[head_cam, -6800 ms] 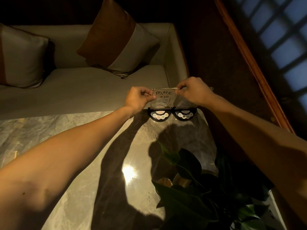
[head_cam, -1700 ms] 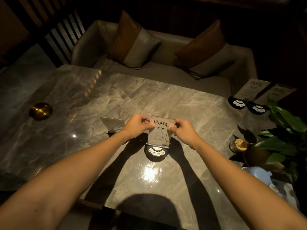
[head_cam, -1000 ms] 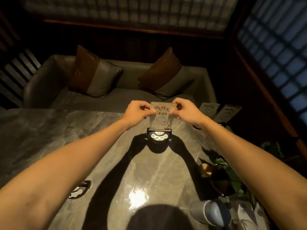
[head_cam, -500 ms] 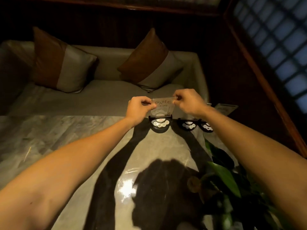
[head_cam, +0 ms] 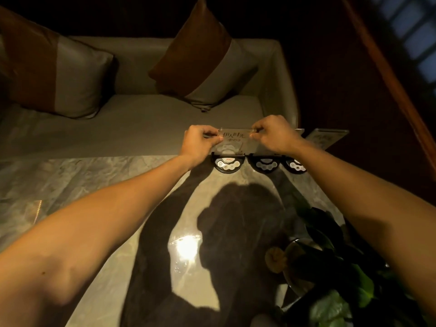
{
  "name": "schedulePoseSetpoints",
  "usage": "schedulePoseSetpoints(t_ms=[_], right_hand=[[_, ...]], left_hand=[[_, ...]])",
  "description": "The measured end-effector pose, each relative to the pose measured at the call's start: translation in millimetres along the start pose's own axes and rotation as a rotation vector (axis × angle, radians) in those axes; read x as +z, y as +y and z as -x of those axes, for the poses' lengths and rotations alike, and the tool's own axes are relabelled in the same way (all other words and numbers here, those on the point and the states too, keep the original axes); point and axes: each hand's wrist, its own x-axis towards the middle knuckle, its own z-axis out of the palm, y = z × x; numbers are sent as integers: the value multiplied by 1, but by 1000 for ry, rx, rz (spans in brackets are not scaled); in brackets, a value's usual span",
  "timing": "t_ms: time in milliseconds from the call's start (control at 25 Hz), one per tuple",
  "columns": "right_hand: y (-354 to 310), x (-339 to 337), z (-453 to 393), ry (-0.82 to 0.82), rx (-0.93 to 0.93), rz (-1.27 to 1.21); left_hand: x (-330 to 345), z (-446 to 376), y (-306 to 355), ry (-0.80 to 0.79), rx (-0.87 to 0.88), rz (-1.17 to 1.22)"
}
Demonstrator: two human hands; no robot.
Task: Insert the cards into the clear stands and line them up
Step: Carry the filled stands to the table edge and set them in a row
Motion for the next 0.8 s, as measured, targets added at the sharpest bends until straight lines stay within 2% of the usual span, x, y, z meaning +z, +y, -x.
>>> schedulePoseSetpoints(t_ms=[520, 800], right_hand=[[12, -2, -4, -27, 8, 56], [13, 0, -5, -34, 41, 2]], left_hand=[[19, -10, -3, -48, 5, 72], [19, -11, -9, -43, -2, 76]])
